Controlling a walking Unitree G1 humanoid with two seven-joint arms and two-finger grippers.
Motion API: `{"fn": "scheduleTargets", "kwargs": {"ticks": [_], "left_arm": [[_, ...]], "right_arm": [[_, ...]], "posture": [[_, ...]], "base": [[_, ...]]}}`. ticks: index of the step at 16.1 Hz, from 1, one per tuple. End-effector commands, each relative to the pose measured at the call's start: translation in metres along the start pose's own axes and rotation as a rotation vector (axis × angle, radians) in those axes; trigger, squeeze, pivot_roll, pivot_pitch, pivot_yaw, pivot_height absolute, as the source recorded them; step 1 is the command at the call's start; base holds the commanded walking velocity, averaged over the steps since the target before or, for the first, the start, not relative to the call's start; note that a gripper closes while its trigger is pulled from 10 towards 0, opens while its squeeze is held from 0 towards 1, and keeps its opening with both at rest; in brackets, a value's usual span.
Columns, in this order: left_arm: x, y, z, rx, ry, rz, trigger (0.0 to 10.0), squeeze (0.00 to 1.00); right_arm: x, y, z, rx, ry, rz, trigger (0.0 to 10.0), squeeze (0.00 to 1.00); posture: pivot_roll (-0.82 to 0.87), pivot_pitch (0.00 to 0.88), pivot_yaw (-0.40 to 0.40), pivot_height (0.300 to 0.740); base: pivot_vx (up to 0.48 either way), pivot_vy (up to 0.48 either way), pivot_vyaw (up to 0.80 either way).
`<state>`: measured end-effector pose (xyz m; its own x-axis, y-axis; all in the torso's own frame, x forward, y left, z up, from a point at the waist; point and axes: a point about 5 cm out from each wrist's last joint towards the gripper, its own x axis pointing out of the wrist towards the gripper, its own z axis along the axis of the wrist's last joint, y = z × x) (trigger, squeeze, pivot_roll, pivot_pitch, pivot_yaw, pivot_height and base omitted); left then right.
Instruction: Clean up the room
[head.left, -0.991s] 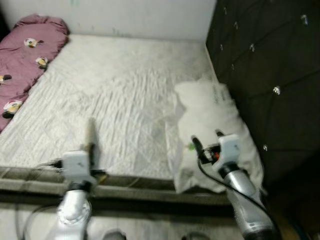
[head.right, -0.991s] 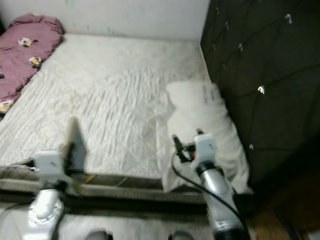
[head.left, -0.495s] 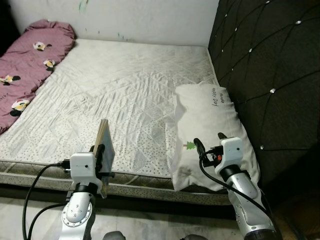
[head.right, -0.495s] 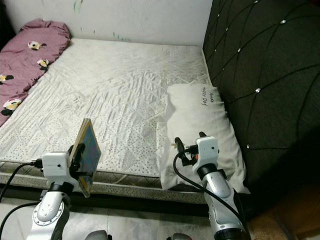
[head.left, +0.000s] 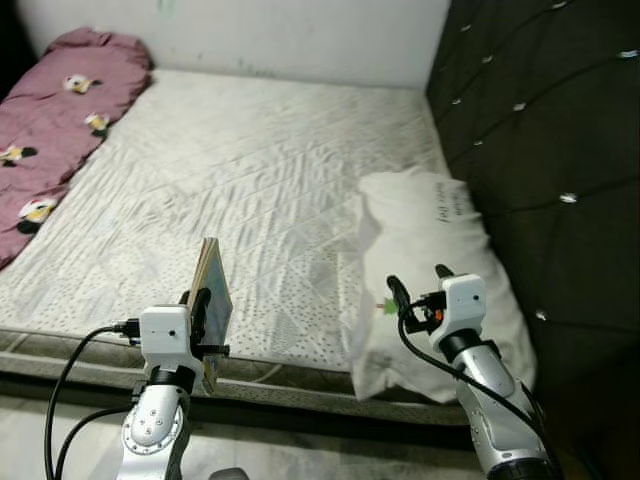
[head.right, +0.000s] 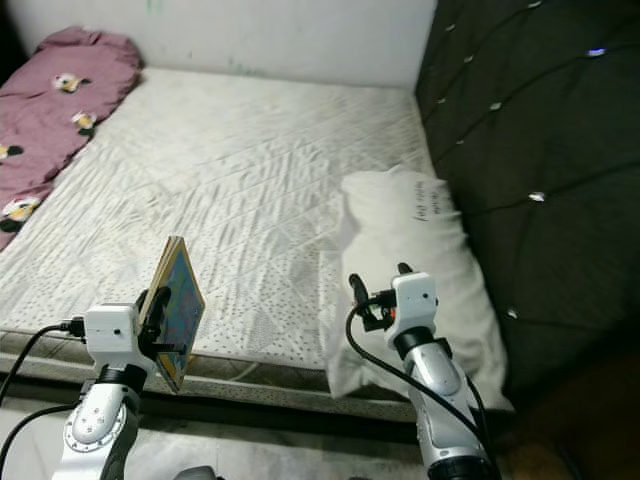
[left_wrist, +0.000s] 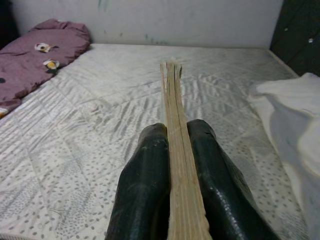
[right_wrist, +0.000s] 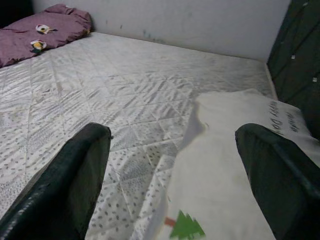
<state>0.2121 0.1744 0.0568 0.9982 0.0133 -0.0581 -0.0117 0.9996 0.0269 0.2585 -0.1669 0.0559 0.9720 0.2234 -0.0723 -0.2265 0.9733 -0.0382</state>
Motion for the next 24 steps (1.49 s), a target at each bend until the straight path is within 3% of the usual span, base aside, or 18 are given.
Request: {"fn": "scheduleTargets", "kwargs": {"ticks": [1,18,24], "left_arm": [[0.0027,0.0008,0.0099,0.003,-0.052,0.003,10.0,0.00],[0.0038,-0.0005,0.0078,0.002,-0.043,-0.004,10.0,0.00],[0.0031,-0.0017,0.0045,-0.003,-0.024,0.009,10.0,0.00]], "right_arm": [[0.0020,0.0002,0.0040,-0.009,-0.017,0.007,10.0,0.00],[0.0029,-0.0006,0.0035,-0.006,-0.012,0.005,10.0,0.00],[0.0020,-0.0009,0.0029,-0.011,-0.007,0.008,10.0,0.00]], "posture": [[-0.04,0.000,-0.006,0.740],[-0.04,0.000,-0.006,0.740],[-0.04,0.000,-0.011,0.740]], "base": [[0.274,0.000,0.00],[0.277,0.000,-0.08],[0.000,0.000,0.00]]}}
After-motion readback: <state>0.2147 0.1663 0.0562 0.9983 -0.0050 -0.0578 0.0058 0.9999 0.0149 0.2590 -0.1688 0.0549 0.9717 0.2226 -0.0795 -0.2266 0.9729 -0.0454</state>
